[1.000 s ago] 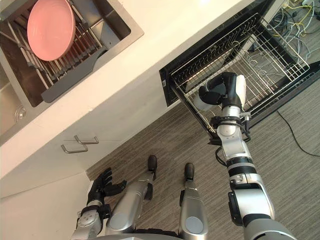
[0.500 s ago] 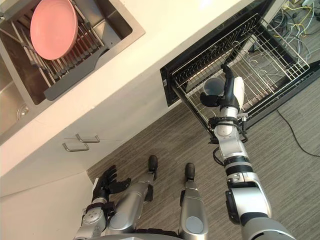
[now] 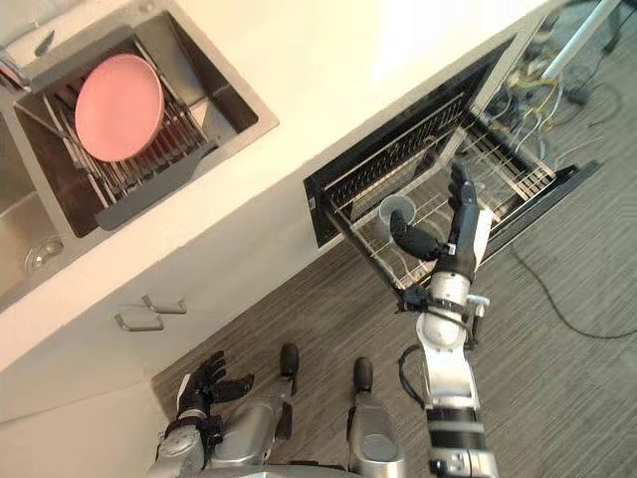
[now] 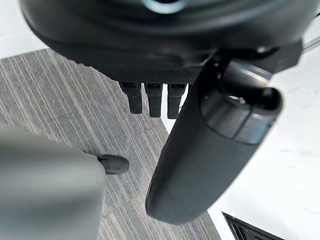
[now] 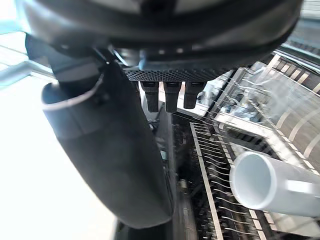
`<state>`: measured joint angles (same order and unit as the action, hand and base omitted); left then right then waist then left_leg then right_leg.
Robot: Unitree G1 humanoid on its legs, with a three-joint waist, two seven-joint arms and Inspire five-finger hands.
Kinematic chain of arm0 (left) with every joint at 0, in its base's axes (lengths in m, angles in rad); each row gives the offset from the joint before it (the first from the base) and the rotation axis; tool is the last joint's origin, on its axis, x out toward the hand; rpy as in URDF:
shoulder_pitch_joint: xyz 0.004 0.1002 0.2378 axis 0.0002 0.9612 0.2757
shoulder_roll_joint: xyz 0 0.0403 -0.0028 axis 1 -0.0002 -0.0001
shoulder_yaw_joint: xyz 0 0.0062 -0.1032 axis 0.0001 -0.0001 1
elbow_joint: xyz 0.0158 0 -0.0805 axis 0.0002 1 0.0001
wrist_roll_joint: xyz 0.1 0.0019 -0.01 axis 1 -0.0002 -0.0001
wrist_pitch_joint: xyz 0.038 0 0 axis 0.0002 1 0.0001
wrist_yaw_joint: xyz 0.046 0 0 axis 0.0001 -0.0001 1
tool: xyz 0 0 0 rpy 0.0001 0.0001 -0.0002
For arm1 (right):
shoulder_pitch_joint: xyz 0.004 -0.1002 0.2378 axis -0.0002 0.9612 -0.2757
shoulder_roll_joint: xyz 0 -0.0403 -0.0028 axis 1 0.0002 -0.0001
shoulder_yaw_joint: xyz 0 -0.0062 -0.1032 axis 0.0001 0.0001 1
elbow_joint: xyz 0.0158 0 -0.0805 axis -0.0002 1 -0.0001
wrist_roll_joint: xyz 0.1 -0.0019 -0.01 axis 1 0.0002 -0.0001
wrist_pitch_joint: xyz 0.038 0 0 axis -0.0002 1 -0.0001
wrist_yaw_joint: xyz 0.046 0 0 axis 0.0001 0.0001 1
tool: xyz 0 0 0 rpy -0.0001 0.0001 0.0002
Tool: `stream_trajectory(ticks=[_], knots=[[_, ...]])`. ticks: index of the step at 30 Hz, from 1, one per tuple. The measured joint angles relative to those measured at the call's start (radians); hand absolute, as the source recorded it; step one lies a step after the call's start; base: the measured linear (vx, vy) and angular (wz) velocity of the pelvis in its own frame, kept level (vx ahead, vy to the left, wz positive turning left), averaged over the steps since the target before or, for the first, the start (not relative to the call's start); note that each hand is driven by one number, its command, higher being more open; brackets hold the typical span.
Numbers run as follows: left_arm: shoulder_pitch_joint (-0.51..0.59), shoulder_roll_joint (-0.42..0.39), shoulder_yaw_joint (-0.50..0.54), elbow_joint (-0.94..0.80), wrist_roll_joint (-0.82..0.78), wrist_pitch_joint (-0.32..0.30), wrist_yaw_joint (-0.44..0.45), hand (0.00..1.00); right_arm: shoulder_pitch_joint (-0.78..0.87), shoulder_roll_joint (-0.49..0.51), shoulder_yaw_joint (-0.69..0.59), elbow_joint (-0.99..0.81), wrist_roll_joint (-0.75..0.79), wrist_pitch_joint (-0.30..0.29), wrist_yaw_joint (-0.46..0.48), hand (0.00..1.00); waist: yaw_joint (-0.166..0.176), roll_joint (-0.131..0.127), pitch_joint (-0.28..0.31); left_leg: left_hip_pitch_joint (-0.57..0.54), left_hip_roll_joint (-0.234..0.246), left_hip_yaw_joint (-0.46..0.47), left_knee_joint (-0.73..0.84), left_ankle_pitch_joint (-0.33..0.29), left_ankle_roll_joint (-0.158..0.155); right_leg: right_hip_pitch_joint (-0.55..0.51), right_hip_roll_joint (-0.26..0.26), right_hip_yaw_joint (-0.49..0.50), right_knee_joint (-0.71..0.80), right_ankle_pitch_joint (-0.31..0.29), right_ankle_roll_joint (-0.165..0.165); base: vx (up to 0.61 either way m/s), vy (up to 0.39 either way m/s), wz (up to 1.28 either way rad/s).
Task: Walk over to the sink, pick up the cup, carry it to the dishwasher, place the cup inside the dishwasher, then close the dishwasher door
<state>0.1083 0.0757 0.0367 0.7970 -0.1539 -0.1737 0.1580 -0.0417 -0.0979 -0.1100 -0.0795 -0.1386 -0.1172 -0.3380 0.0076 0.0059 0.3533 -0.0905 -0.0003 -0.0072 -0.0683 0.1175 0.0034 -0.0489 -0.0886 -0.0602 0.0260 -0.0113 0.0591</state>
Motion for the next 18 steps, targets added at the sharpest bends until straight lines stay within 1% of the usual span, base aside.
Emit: stream_trajectory(ticks=[1,2,5,6,8,9,10,11,12,13,14,15,16,17,18], knots=[[0.001,0.000,0.002,0.000,0.000,0.001,-0.004,0.90,0.017,0.006,0.002,-0.018,0.000,-0.004,0.007,0.90,0.000,-0.003,-0.007,0.004,0.000,-0.003,0.000,-0.001,-0.001,0.005,0.000,-0.003,0.000,-0.003,0.000,0.02,-0.029,0.12],[0.006,0.000,0.004,0.007,0.001,0.004,-0.009,0.90,0.052,0.021,0.011,-0.059,0.001,-0.013,0.025,0.90,-0.001,-0.007,-0.033,0.007,0.001,-0.008,0.000,-0.003,-0.004,0.010,0.001,-0.008,0.000,-0.007,-0.001,0.02,-0.028,0.09],[0.016,-0.001,0.005,0.029,0.001,0.007,-0.011,0.90,0.088,0.032,0.050,-0.108,0.016,-0.036,0.055,0.90,-0.002,-0.009,-0.071,0.018,0.001,-0.013,0.000,-0.006,-0.005,0.025,0.001,-0.014,0.000,-0.012,-0.003,0.01,-0.020,0.06],[0.017,-0.001,0.005,0.033,0.001,0.007,-0.011,0.90,0.095,0.032,0.059,-0.118,0.021,-0.042,0.061,0.90,-0.002,-0.009,-0.076,0.020,0.001,-0.018,0.001,-0.007,-0.006,0.030,0.001,-0.019,0.000,-0.013,-0.003,0.01,-0.017,0.20],[0.016,0.001,0.004,0.035,0.018,0.007,-0.012,0.90,0.111,0.032,0.078,-0.163,0.030,-0.054,0.074,0.90,-0.005,-0.010,-0.078,0.013,-0.004,-0.054,0.022,-0.013,-0.008,0.051,-0.001,-0.058,0.003,-0.022,-0.004,-0.02,-0.020,0.46],[0.016,0.001,0.005,0.035,0.018,0.007,-0.012,0.90,0.113,0.032,0.080,-0.172,0.030,-0.055,0.076,0.90,-0.005,-0.011,-0.079,0.003,-0.007,-0.065,0.034,-0.020,-0.015,0.053,-0.003,-0.074,0.007,-0.026,-0.005,-0.05,-0.015,0.72],[0.015,0.002,0.007,0.035,0.019,0.006,-0.012,0.90,0.115,0.031,0.079,-0.192,0.030,-0.059,0.076,0.90,-0.006,-0.011,-0.084,-0.030,-0.007,-0.069,0.068,-0.041,-0.005,0.053,-0.007,-0.112,0.013,-0.031,-0.008,-0.07,-0.006,1.00],[0.012,0.002,0.013,0.042,0.020,0.007,-0.012,0.90,0.120,0.028,0.075,-0.223,0.029,-0.059,0.075,0.90,-0.015,-0.011,-0.094,-0.073,0.022,0.038,0.126,-0.068,-0.003,0.060,-0.014,-0.168,0.005,-0.031,-0.008,-0.07,-0.001,1.17],[0.009,0.000,0.015,0.044,0.020,0.007,-0.012,0.90,0.122,0.023,0.073,-0.238,0.029,-0.061,0.074,0.90,-0.023,-0.010,-0.096,-0.095,0.048,0.111,0.169,-0.081,0.001,0.068,-0.017,-0.197,0.000,-0.032,-0.007,-0.05,0.022,1.25],[0.010,0.001,0.016,0.044,0.020,0.007,-0.012,0.90,0.116,0.003,0.069,-0.253,0.027,-0.067,0.068,0.90,-0.022,-0.005,-0.099,-0.130,0.113,0.250,0.261,-0.113,-0.002,0.079,-0.015,-0.235,0.003,-0.039,-0.002,-0.01,0.060,0.92],[0.011,-0.002,0.023,0.038,0.015,0.007,-0.011,0.90,0.100,-0.016,0.069,-0.253,0.022,-0.067,0.067,0.90,-0.013,-0.005,-0.099,-0.142,0.133,0.279,0.302,-0.123,-0.013,0.088,-0.017,-0.248,0.010,-0.044,0.006,0.00,0.082,0.60],[0.010,-0.003,0.024,0.035,0.015,0.006,-0.010,0.90,0.092,-0.021,0.071,-0.253,0.015,-0.067,0.068,0.90,-0.003,-0.006,-0.100,-0.143,0.130,0.278,0.311,-0.130,-0.014,0.089,-0.021,-0.247,0.014,-0.046,0.009,0.02,0.106,0.21],[0.007,-0.004,0.022,0.035,0.019,0.004,-0.011,0.90,0.081,-0.019,0.082,-0.258,0.002,-0.069,0.071,0.90,0.008,-0.009,-0.101,-0.143,0.121,0.277,0.328,-0.153,-0.008,0.096,-0.033,-0.247,0.024,-0.057,0.021,0.02,0.085,0.08],[0.007,-0.003,0.022,0.035,0.020,0.004,-0.012,0.90,0.077,-0.018,0.089,-0.258,-0.018,-0.072,0.075,0.90,0.008,-0.009,-0.102,-0.142,0.111,0.274,0.344,-0.177,0.001,0.095,-0.044,-0.251,0.052,-0.079,0.025,0.02,0.123,0.14],[0.007,-0.003,0.023,0.036,0.020,0.004,-0.012,0.90,0.073,-0.020,0.093,-0.258,-0.031,-0.072,0.078,0.90,0.007,-0.012,-0.102,-0.142,0.095,0.272,0.367,-0.196,0.007,0.083,-0.067,-0.254,0.106,-0.121,0.026,0.00,0.118,0.20]])
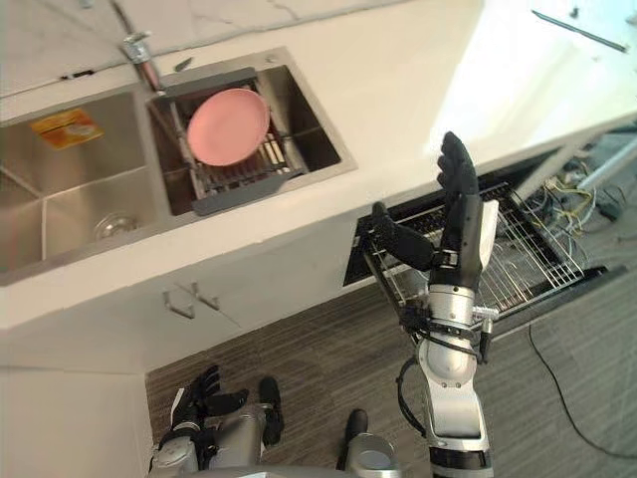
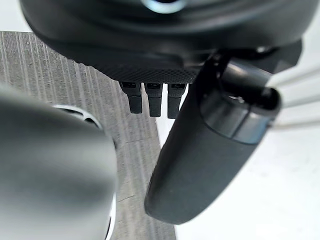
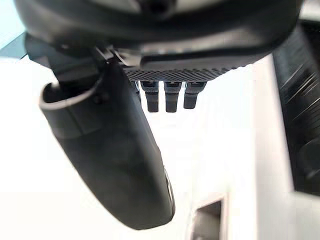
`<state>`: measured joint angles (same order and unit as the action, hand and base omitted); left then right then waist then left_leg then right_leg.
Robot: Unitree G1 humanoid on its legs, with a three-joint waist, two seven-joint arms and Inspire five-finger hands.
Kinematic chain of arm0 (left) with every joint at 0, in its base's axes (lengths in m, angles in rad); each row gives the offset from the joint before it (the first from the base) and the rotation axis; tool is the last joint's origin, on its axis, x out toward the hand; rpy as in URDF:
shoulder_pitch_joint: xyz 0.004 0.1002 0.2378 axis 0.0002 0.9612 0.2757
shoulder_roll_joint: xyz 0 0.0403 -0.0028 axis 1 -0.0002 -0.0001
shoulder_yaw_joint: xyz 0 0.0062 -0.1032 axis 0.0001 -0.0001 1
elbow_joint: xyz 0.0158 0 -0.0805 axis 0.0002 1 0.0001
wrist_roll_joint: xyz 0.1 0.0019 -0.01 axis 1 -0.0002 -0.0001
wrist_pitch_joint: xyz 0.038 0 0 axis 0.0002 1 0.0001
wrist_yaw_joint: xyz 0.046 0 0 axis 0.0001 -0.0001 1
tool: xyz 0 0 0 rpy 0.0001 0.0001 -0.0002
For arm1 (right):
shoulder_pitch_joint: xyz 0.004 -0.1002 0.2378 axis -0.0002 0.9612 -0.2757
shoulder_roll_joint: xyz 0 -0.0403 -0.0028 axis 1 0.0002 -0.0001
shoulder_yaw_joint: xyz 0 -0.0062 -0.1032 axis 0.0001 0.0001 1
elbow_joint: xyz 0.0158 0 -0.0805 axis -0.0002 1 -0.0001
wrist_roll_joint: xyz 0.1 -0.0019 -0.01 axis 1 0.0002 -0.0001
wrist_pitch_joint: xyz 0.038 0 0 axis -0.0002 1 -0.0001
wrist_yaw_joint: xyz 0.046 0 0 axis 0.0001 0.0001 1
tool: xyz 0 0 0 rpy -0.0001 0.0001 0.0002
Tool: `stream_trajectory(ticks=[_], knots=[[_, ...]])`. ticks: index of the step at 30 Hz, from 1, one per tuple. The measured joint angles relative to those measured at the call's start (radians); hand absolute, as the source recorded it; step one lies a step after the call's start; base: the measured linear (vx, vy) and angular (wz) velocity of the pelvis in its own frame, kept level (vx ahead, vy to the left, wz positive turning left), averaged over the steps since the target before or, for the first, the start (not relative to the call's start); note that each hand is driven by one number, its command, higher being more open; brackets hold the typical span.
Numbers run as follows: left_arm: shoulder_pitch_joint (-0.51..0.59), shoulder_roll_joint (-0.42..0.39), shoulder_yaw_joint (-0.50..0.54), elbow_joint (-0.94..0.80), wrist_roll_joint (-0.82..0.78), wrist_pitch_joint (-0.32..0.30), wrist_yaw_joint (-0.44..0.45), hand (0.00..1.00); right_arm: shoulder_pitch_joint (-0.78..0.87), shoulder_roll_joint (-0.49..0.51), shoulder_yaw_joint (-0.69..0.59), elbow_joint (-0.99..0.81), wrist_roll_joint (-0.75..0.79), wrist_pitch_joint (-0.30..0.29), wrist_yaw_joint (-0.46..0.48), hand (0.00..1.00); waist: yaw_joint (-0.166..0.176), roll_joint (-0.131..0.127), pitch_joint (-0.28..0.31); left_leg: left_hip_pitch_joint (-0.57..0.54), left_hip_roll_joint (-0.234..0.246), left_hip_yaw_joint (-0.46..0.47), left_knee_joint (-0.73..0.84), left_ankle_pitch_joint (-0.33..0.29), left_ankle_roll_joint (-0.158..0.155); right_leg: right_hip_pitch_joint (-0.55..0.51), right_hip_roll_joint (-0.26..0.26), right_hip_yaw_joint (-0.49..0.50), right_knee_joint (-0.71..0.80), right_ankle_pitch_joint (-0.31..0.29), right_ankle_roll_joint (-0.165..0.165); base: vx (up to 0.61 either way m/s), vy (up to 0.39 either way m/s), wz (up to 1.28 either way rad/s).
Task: Walk over to the sink, pick up the cup, carry it to the dishwasher, place the cup inside the dishwasher, then close the dishwasher door
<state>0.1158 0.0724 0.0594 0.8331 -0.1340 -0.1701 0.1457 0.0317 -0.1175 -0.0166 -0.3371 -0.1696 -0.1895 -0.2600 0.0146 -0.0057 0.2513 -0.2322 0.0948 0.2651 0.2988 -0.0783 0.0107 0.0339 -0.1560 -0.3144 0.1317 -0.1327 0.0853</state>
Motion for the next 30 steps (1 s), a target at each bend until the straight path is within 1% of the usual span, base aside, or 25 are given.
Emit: stream_trajectory(ticks=[1,2,3,4,5,6,7,8,9,10,11,12,13,14,15,16,18,19,20,21,22,23,25,26,30], knots=[[0.001,0.003,0.002,0.000,0.000,0.000,-0.001,0.90,-0.001,-0.001,0.000,0.001,-0.016,0.000,0.000,0.90,-0.003,-0.008,0.000,0.001,-0.016,-0.002,0.030,-0.023,0.003,-0.014,-0.033,-0.002,0.059,-0.039,0.010,0.03,0.244,0.28],[0.006,0.003,0.004,-0.001,-0.002,-0.001,-0.001,0.90,-0.001,-0.016,-0.002,0.011,-0.029,0.000,-0.001,0.90,-0.008,-0.010,-0.002,-0.003,-0.024,-0.006,0.154,-0.105,0.016,-0.021,-0.068,-0.007,0.176,-0.100,0.029,0.07,0.221,0.25],[0.006,0.009,0.004,0.000,-0.004,-0.001,-0.001,0.90,-0.004,-0.021,0.000,0.020,-0.032,0.001,-0.001,0.90,-0.006,-0.018,-0.005,0.004,-0.032,-0.006,0.176,-0.142,0.026,-0.034,-0.088,0.003,0.240,-0.137,0.023,0.12,0.245,0.16],[0.005,0.014,-0.007,0.002,-0.003,-0.002,0.000,0.90,-0.011,-0.034,0.010,0.039,-0.040,0.002,0.000,0.90,-0.004,-0.032,-0.010,0.012,-0.047,-0.006,0.184,-0.166,0.039,-0.086,-0.119,0.042,0.377,-0.144,0.017,0.13,0.177,0.13],[0.007,0.033,-0.030,0.005,0.000,-0.003,-0.001,0.90,-0.023,-0.051,0.026,0.066,-0.060,0.006,0.003,0.90,-0.019,-0.036,-0.014,0.026,-0.054,-0.018,0.180,-0.174,0.049,-0.177,-0.124,0.112,0.545,-0.106,-0.052,0.15,0.170,0.30],[0.010,0.044,-0.041,0.006,0.000,-0.001,-0.002,0.90,-0.023,-0.057,0.028,0.083,-0.070,0.007,0.007,0.90,-0.029,-0.042,-0.016,0.041,-0.062,-0.040,0.162,-0.173,0.049,-0.207,-0.101,0.158,0.590,-0.122,-0.050,0.14,0.110,0.52],[0.014,0.048,-0.044,0.006,0.000,0.000,-0.001,0.90,-0.023,-0.066,0.027,0.095,-0.071,0.009,0.011,0.90,-0.034,-0.049,-0.021,0.059,-0.074,-0.069,0.135,-0.167,0.050,-0.227,-0.069,0.197,0.583,-0.142,-0.048,0.19,0.032,0.70],[0.016,0.048,-0.047,0.007,0.000,0.001,0.000,0.90,-0.023,-0.090,0.023,0.099,-0.073,0.011,0.014,0.90,-0.038,-0.050,-0.022,0.082,-0.086,-0.094,0.099,-0.156,0.049,-0.251,-0.023,0.241,0.541,-0.152,-0.041,0.22,-0.019,0.85],[0.019,0.043,-0.048,0.009,0.000,0.001,0.000,0.90,-0.026,-0.119,0.020,0.099,-0.072,0.011,0.017,0.90,-0.043,-0.055,-0.027,0.098,-0.093,-0.125,0.079,-0.143,0.035,-0.267,0.018,0.268,0.473,-0.149,-0.038,0.23,-0.032,0.81],[0.022,0.045,-0.048,0.010,-0.001,0.001,0.000,0.90,-0.028,-0.129,0.018,0.099,-0.072,0.011,0.018,0.90,-0.045,-0.057,-0.030,0.103,-0.097,-0.134,0.072,-0.138,0.037,-0.272,0.035,0.273,0.424,-0.143,-0.038,0.25,-0.058,0.75],[0.023,0.047,-0.050,0.012,-0.002,0.001,-0.001,0.90,-0.031,-0.138,0.016,0.098,-0.072,0.011,0.018,0.90,-0.045,-0.066,-0.040,0.102,-0.110,-0.154,0.075,-0.141,0.027,-0.277,0.047,0.280,0.336,-0.100,-0.046,0.28,-0.084,0.80],[0.008,0.052,-0.049,0.039,0.001,0.001,-0.002,0.90,-0.035,-0.148,0.003,0.101,-0.069,0.010,0.019,0.90,-0.054,-0.057,-0.048,0.098,-0.118,-0.187,0.101,-0.158,0.014,-0.266,0.051,0.278,0.294,-0.034,-0.026,0.37,-0.108,0.77],[0.017,0.039,-0.048,0.048,0.004,0.004,-0.001,0.90,-0.035,-0.154,-0.004,0.112,-0.069,0.014,0.021,0.90,-0.045,-0.028,-0.069,0.092,-0.098,-0.198,0.107,-0.163,0.005,-0.241,0.070,0.257,0.248,-0.029,-0.034,0.33,-0.095,0.53],[0.024,0.033,-0.045,0.044,0.004,0.004,0.000,0.90,-0.035,-0.154,-0.010,0.112,-0.068,0.014,0.022,0.90,-0.038,-0.019,-0.074,0.092,-0.087,-0.197,0.110,-0.166,0.001,-0.226,0.079,0.252,0.224,-0.026,-0.037,0.34,-0.090,0.16],[0.027,0.027,-0.043,0.043,0.006,0.003,0.002,0.90,-0.032,-0.154,-0.021,0.112,-0.067,0.014,0.023,0.90,-0.030,-0.004,-0.081,0.086,-0.068,-0.196,0.125,-0.173,-0.011,-0.200,0.097,0.242,0.180,-0.016,-0.044,0.31,-0.089,0.07],[0.027,0.025,-0.039,0.043,0.006,0.003,0.001,0.90,-0.028,-0.154,-0.031,0.114,-0.063,0.015,0.022,0.90,-0.029,0.003,-0.079,0.078,-0.044,-0.188,0.173,-0.180,-0.023,-0.154,0.116,0.229,0.125,-0.005,-0.051,0.36,-0.101,0.13],[0.027,0.023,-0.036,0.039,0.006,0.004,-0.001,0.90,-0.015,-0.154,-0.039,0.117,-0.059,0.015,0.024,0.90,-0.028,0.007,-0.076,0.063,-0.002,-0.160,0.307,-0.180,-0.025,-0.063,0.142,0.217,0.049,0.019,-0.065,0.27,-0.046,0.06],[0.024,0.021,-0.034,0.035,0.007,0.004,-0.002,0.90,-0.018,-0.153,-0.039,0.116,-0.058,0.014,0.024,0.90,-0.022,0.005,-0.072,0.030,0.024,-0.132,0.431,-0.169,-0.035,-0.004,0.145,0.221,0.013,0.022,-0.068,0.24,0.027,-0.23],[0.019,0.015,-0.034,0.035,0.007,0.009,-0.002,0.90,-0.025,-0.153,-0.039,0.116,-0.054,0.009,0.023,0.90,-0.011,0.004,-0.071,0.019,0.037,-0.117,0.440,-0.207,-0.029,0.018,0.141,0.240,0.008,0.022,-0.068,0.22,0.046,-0.31],[0.017,0.012,-0.024,0.036,0.006,0.014,-0.001,0.90,-0.028,-0.154,-0.040,0.116,-0.051,0.005,0.023,0.90,-0.012,0.003,-0.071,0.012,0.037,-0.122,0.399,-0.218,-0.033,0.020,0.137,0.247,0.009,0.022,-0.068,0.18,0.077,-0.32],[0.017,0.001,-0.007,0.040,0.003,0.024,0.000,0.90,-0.029,-0.161,-0.049,0.116,-0.049,0.001,0.023,0.90,-0.015,0.014,-0.067,0.010,0.033,-0.136,0.234,-0.186,-0.049,0.019,0.134,0.250,0.011,0.020,-0.064,0.17,0.128,-0.13],[0.014,-0.002,-0.004,0.040,-0.003,0.026,-0.003,0.90,-0.027,-0.167,-0.064,0.123,-0.047,0.001,0.025,0.90,-0.010,0.024,-0.060,0.023,0.028,-0.151,0.124,-0.071,-0.031,0.025,0.135,0.255,0.012,0.003,-0.037,0.17,0.137,-0.03],[0.008,0.007,-0.014,0.041,-0.001,0.029,-0.012,0.90,-0.026,-0.168,-0.065,0.134,-0.047,0.009,0.036,0.90,-0.013,0.007,-0.056,0.042,-0.008,-0.149,0.071,-0.051,-0.020,0.022,0.102,0.257,0.005,0.002,-0.036,0.12,0.128,0.16],[0.006,0.012,-0.019,0.039,0.000,0.029,-0.021,0.90,-0.026,-0.174,-0.062,0.137,-0.048,0.010,0.050,0.90,-0.016,0.005,-0.051,0.045,-0.026,-0.149,0.061,-0.048,-0.014,0.030,0.086,0.258,-0.009,0.003,-0.035,0.09,0.110,0.21],[0.004,0.012,-0.016,0.043,0.006,0.039,-0.021,0.90,-0.023,-0.175,-0.051,0.139,-0.052,0.010,0.079,0.90,-0.018,0.002,-0.051,0.074,-0.041,-0.157,0.024,-0.039,-0.005,0.045,0.076,0.259,-0.016,0.005,-0.031,0.05,0.045,0.10]])
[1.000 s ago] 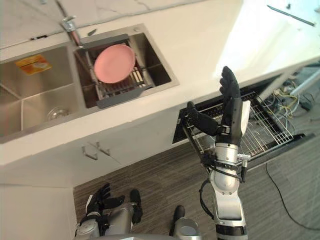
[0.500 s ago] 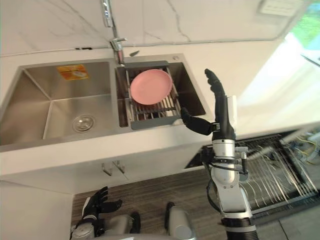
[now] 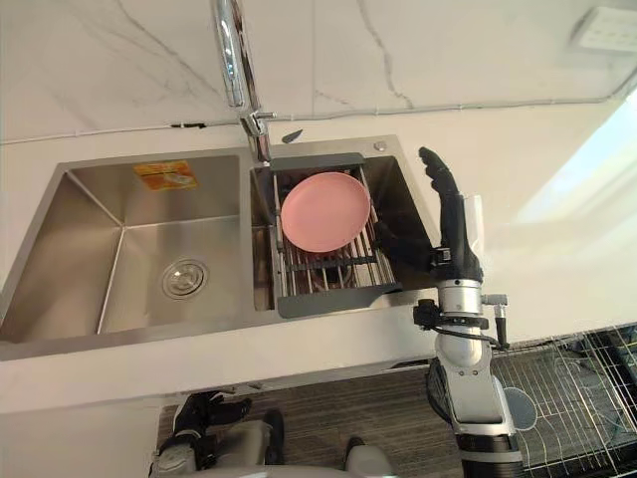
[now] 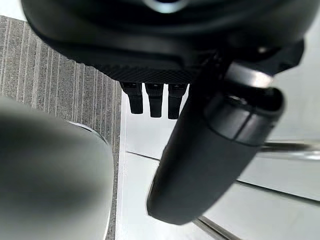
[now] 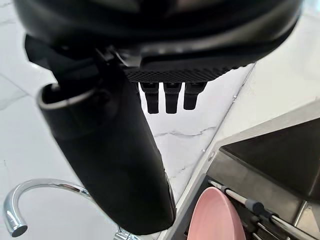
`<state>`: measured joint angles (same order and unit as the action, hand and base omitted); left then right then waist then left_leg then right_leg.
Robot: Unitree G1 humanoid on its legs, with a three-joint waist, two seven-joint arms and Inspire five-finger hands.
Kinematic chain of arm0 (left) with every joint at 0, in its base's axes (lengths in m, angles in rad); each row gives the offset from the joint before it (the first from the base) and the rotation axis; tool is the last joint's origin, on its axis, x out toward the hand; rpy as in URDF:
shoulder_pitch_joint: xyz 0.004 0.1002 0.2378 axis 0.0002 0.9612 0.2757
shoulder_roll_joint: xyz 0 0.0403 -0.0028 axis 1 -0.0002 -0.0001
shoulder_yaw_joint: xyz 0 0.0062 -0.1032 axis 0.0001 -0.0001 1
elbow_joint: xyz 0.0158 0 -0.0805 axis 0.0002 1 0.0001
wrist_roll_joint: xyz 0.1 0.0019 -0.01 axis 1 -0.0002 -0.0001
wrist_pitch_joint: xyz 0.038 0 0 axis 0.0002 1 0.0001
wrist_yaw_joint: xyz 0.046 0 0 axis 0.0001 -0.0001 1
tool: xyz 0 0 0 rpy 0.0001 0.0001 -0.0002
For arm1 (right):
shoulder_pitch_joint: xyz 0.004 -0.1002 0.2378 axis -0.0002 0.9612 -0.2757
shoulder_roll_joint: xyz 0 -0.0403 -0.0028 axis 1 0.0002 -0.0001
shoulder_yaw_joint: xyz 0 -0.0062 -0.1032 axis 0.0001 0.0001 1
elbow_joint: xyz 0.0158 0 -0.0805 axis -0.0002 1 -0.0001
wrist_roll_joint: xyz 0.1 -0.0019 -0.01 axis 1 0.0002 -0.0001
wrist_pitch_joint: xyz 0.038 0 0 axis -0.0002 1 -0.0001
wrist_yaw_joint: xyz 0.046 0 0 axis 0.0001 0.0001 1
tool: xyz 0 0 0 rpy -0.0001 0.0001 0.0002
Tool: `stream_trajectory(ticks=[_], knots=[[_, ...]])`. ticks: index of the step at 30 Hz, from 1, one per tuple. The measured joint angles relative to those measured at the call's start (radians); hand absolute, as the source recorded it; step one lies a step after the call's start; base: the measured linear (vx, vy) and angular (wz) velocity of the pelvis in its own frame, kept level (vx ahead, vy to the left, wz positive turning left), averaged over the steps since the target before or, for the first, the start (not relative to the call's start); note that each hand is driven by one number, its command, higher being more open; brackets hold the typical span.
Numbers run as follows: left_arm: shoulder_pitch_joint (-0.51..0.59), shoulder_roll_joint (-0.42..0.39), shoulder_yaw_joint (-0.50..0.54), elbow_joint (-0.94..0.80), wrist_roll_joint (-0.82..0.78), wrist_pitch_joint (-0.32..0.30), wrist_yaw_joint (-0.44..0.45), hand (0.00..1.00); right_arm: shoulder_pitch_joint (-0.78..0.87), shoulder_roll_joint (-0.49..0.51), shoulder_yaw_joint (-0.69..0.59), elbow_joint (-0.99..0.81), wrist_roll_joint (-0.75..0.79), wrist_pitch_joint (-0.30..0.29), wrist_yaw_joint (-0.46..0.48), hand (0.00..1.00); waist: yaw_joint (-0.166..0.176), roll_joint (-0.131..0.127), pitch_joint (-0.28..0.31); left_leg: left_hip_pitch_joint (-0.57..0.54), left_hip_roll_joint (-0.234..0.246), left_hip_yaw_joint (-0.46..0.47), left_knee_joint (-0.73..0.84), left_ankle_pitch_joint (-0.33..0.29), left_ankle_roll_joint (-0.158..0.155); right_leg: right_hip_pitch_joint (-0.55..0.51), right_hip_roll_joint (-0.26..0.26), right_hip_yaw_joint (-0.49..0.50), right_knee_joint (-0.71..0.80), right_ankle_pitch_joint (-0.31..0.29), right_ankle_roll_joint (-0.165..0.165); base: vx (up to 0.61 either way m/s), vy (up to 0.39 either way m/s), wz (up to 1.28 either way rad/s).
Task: Walk over to the sink, pick up the cup, carry it to the dishwasher, place the cup inside the dishwasher, then close the dishwasher door
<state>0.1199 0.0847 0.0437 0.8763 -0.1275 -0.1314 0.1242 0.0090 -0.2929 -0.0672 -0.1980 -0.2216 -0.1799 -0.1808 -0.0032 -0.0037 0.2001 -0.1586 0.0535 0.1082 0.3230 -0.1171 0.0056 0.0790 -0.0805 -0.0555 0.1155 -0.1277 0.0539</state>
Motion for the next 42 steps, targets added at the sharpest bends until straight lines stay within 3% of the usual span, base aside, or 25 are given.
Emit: stream_trajectory(ticks=[4,5,15,26,42], knots=[[0.002,0.003,-0.001,0.005,0.010,-0.004,0.000,0.90,0.004,-0.009,0.001,0.027,-0.008,0.000,0.008,0.90,-0.004,-0.002,-0.001,0.032,-0.009,0.007,-0.081,0.046,-0.009,-0.005,-0.008,0.004,-0.001,0.004,0.006,-0.01,-0.019,-0.04],[0.009,0.015,-0.014,0.035,0.013,-0.023,-0.001,0.90,0.042,-0.022,0.037,0.073,-0.008,0.005,0.033,0.90,-0.013,-0.012,-0.038,0.058,-0.031,-0.004,-0.253,0.180,-0.012,-0.045,-0.009,0.001,-0.032,0.018,0.019,0.00,0.000,0.00],[0.013,0.013,-0.011,0.035,0.013,-0.023,0.001,0.90,0.042,0.005,0.037,0.075,-0.024,0.022,0.026,0.90,-0.010,-0.012,-0.039,0.097,-0.034,-0.004,-0.275,0.186,-0.011,-0.013,-0.011,0.000,-0.036,0.019,0.019,0.00,0.000,0.00],[0.016,-0.004,0.011,0.034,0.010,-0.013,0.005,0.90,0.037,0.029,0.033,0.077,-0.226,0.087,-0.044,0.90,0.011,-0.010,-0.040,0.186,-0.045,-0.052,-0.411,0.266,-0.021,0.039,-0.017,-0.053,-0.044,0.010,0.027,-0.04,-0.011,0.13],[0.018,-0.003,0.015,0.026,0.010,-0.014,0.003,0.90,-0.108,-0.073,0.036,0.299,-0.413,0.115,-0.045,0.90,0.015,-0.010,-0.041,0.157,-0.065,-0.081,-0.410,0.268,-0.010,0.030,-0.029,-0.082,-0.050,0.006,0.031,0.02,-0.008,0.06]])
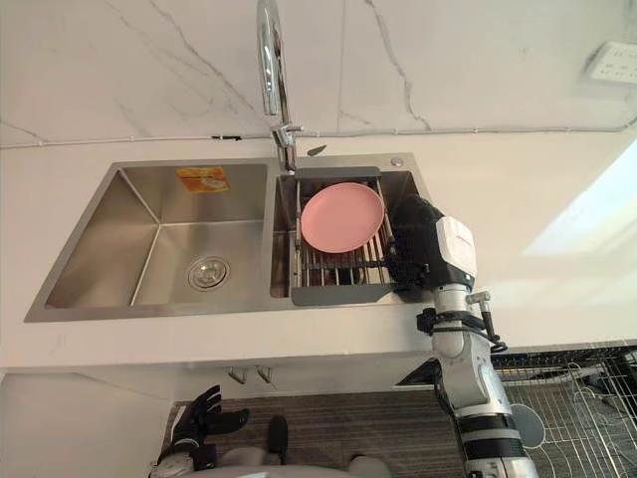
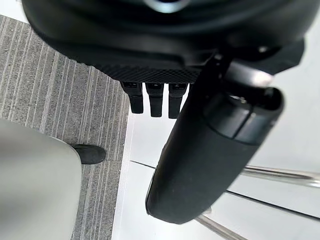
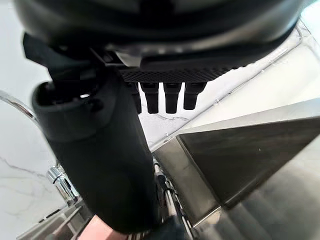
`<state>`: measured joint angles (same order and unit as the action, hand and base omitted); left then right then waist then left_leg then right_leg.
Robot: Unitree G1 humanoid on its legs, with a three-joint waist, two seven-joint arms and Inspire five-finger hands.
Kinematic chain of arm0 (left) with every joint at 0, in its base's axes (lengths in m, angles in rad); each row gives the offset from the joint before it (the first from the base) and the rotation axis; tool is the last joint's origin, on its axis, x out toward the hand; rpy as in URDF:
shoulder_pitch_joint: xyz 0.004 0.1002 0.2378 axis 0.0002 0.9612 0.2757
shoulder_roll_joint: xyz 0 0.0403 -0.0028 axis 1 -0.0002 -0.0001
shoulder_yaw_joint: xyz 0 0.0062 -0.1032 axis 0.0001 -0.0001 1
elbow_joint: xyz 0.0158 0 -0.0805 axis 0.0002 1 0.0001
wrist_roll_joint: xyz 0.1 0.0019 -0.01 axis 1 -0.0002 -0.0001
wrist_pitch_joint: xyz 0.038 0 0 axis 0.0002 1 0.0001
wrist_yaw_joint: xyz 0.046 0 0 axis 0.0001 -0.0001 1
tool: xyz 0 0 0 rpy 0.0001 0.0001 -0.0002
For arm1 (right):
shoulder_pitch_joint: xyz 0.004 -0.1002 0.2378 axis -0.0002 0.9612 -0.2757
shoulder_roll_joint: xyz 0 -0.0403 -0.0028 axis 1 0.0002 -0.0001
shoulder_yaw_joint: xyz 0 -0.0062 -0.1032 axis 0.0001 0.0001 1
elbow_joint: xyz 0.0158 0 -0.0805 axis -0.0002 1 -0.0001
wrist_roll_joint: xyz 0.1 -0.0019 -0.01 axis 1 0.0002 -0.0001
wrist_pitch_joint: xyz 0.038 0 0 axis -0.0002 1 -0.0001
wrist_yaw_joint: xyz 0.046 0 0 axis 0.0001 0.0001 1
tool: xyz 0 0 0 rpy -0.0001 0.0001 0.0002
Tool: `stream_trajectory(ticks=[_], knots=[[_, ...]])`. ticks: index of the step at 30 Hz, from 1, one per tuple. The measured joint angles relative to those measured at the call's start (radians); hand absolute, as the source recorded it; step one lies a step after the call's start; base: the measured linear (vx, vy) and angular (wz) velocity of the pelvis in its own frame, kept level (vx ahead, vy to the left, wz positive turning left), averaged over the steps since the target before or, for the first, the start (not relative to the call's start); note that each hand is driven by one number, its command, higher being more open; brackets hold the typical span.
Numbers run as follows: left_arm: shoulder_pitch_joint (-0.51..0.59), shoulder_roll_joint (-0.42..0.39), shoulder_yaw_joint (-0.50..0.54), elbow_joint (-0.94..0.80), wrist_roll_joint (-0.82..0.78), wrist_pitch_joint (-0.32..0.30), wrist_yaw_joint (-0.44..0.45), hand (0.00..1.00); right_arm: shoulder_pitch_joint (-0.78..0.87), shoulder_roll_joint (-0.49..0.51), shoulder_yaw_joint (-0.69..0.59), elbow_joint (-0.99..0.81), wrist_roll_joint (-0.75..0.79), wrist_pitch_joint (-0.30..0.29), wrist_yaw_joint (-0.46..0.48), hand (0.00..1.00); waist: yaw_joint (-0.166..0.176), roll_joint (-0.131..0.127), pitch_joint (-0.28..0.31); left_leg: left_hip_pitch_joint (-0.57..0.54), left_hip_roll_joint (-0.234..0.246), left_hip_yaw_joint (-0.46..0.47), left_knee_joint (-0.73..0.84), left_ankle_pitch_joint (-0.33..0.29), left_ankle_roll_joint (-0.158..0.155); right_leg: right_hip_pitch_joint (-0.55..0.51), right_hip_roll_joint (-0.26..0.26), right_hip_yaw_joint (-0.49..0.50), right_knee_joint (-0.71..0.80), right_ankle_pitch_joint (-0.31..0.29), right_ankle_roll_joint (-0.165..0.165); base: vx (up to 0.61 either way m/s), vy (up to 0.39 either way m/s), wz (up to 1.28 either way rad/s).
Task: Walk over to the sink, pick up the cup, carry it to the dishwasher, place the cup inside the dishwasher, then close the dishwasher door
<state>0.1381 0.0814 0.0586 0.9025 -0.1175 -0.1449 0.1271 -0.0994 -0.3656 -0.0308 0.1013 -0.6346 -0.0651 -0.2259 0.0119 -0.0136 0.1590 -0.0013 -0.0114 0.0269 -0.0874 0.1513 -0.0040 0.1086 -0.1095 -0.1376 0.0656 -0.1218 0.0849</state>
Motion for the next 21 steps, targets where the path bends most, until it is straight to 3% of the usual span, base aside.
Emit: stream_trajectory(ticks=[11,17,21], knots=[[0.028,0.004,0.089,-0.007,-0.007,-0.010,0.012,0.90,-0.039,-0.045,0.038,0.005,-0.067,0.005,-0.007,0.90,0.001,-0.002,0.001,-0.004,-0.007,-0.006,0.000,-0.002,0.002,0.000,-0.005,-0.006,-0.005,-0.002,0.002,0.00,-0.001,0.00],[0.104,0.018,0.099,-0.003,-0.012,-0.012,0.025,0.90,-0.053,-0.077,0.076,0.014,-0.083,-0.006,-0.007,0.90,0.005,-0.008,0.002,-0.010,-0.016,-0.016,0.000,0.000,0.009,0.000,-0.012,-0.021,-0.006,-0.004,0.006,0.00,0.000,0.05],[0.124,0.018,0.113,-0.003,-0.022,-0.012,0.027,0.90,-0.077,-0.116,0.135,0.075,-0.118,-0.019,-0.006,0.90,0.028,-0.013,0.004,-0.018,-0.019,-0.031,0.000,0.003,0.013,0.000,-0.012,-0.033,-0.008,-0.004,0.006,-0.01,-0.008,0.10]])
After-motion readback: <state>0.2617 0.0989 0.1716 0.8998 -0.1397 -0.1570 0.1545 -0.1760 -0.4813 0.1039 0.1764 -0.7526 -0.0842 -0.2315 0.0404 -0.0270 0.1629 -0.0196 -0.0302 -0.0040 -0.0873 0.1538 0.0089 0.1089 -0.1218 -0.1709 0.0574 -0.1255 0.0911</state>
